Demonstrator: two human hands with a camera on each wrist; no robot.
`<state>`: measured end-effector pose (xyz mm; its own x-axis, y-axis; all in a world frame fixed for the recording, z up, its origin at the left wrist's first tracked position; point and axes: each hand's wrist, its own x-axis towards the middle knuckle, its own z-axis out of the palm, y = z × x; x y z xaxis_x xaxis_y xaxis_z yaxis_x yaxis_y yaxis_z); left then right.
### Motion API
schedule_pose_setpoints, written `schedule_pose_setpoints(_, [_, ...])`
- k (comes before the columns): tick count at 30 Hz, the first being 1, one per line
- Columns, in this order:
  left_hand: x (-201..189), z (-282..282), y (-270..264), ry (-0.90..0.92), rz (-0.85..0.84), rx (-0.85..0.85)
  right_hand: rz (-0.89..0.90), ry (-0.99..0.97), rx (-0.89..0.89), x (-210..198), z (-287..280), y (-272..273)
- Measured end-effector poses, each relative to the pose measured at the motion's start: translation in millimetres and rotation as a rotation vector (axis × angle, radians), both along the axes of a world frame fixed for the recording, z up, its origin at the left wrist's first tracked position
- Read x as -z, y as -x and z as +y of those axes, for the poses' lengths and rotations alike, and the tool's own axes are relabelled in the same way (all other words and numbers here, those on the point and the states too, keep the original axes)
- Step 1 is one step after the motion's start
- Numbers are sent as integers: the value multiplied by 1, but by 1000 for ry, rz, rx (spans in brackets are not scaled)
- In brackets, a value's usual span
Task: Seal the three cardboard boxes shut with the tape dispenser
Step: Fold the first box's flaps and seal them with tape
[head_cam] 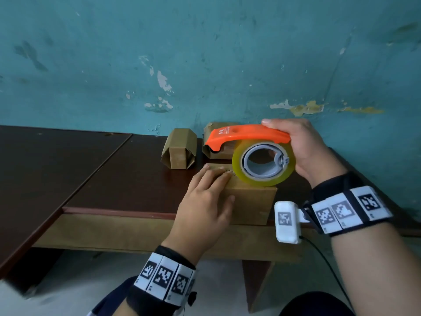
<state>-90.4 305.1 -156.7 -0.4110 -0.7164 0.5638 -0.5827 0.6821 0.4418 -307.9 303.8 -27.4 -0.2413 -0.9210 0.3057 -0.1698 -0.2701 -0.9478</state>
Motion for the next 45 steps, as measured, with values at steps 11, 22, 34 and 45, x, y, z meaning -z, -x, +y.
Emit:
schedule_pose_setpoints(11, [0,6,7,7,-45,-81,492,7,120,-20,-3,-10])
schedule_pose_setpoints(22, [-1,7,4,28,-50,-76,685,23,63,-14,19,-40])
schedule_pose_setpoints(34, [0,3,1,1,-23,-33,756,193,169,3,18,-22])
schedule_pose_setpoints(45, [-1,3,0,-52,-39,-57,605,211,65,5,17,-20])
